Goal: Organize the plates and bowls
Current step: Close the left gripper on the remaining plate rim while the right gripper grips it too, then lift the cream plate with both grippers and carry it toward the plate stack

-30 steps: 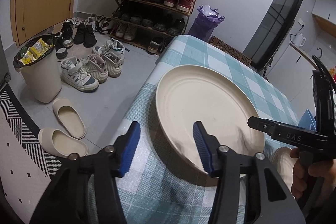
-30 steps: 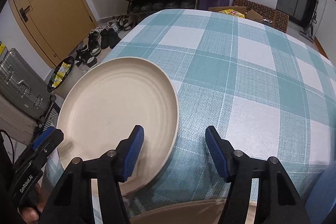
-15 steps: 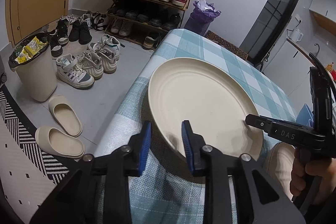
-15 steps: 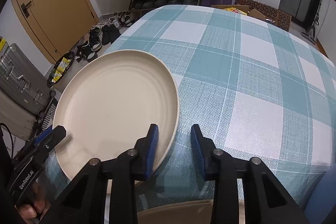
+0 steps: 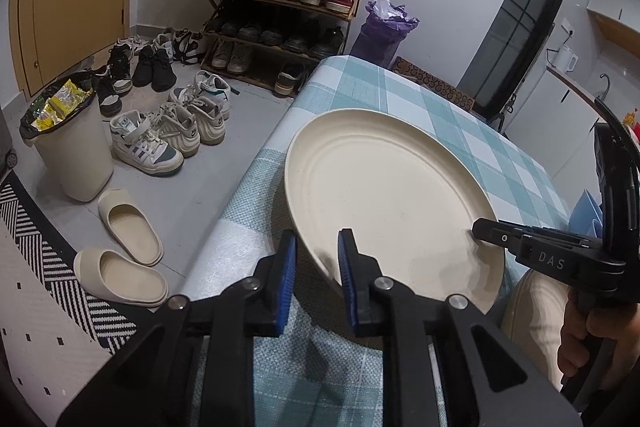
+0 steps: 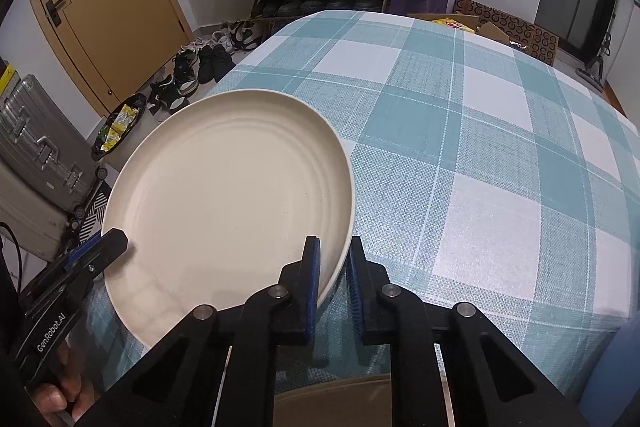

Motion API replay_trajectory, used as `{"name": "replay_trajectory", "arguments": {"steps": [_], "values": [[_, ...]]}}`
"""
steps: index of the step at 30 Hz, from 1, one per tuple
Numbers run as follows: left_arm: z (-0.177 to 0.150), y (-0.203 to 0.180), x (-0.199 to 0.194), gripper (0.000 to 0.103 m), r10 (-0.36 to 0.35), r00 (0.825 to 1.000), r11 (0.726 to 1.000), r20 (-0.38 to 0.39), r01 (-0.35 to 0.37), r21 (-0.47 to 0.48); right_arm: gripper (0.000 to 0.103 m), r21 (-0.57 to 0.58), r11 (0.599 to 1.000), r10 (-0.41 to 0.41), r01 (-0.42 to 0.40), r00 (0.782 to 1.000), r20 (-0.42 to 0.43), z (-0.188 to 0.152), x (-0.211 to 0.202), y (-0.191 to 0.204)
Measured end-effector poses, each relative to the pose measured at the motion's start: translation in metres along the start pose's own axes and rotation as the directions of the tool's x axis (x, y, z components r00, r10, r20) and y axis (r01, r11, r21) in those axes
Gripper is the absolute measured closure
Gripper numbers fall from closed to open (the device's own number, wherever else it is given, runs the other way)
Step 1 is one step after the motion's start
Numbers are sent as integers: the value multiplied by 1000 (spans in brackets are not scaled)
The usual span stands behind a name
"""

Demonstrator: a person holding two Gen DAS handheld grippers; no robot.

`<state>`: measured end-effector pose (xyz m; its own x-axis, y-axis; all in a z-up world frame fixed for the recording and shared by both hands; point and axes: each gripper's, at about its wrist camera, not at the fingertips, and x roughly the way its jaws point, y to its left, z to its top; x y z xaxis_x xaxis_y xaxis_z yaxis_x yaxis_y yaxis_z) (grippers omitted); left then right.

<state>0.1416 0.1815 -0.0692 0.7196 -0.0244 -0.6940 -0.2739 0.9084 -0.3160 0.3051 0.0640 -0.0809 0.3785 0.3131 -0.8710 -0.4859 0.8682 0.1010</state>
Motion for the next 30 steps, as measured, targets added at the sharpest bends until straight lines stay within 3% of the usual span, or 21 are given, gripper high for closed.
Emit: {"name": "replay_trajectory", "arguments": {"steps": [30], "values": [[6, -33, -27, 84, -23, 999, 995, 39, 19, 98, 89, 10, 1000, 1, -2, 997, 82, -8, -53, -15]]}}
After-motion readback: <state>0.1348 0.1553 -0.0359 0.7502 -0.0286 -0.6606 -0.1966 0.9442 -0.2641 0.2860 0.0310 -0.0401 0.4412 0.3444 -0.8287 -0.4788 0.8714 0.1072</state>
